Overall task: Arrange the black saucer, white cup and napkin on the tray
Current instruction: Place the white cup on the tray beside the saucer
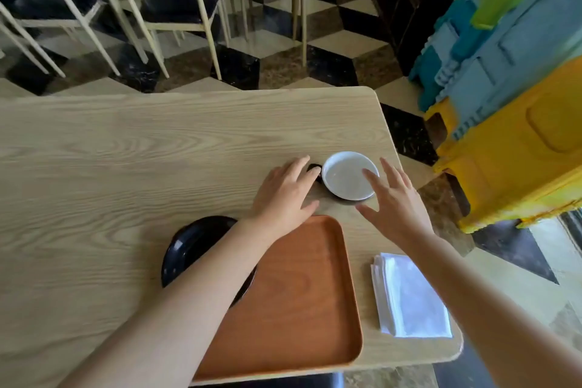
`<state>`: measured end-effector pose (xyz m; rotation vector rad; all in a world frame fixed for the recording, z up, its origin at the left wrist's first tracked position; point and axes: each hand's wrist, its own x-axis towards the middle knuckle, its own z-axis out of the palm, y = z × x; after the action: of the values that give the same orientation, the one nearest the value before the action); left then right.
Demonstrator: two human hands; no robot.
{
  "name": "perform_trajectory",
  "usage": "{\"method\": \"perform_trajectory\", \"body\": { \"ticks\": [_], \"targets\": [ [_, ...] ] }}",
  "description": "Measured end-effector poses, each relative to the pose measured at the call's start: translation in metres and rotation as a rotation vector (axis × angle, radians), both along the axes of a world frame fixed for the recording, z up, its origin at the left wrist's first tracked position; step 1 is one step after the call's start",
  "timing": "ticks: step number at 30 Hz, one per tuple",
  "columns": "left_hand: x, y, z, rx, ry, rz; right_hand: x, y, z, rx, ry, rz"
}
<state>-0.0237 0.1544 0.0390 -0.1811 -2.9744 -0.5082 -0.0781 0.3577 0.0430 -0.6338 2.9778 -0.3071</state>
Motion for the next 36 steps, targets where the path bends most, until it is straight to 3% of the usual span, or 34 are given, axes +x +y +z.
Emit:
{"method": "perform_trajectory", "body": {
  "ticks": [7, 16, 24, 36],
  "targets": [
    [-0.049, 0.014, -0.019, -0.163, -0.199, -0.057, -0.027, 0.002, -0.012, -0.041, -0.127, 0.029],
    [-0.041, 0.011, -0.019, 0.043, -0.147, -0.024, -0.023, 0.002, -0.001, -0.113, -0.138, 0.074],
    [0.026, -0.004, 0.000, 0.049, 0.091, 0.023, 0.019, -0.005, 0.019, -0.213, -0.094, 0.139],
    [0.096, 0.005, -0.019, 0.022, 0.008, 0.109, 0.065, -0.001, -0.010, -0.241, -0.155, 0.250]
  ]
}}
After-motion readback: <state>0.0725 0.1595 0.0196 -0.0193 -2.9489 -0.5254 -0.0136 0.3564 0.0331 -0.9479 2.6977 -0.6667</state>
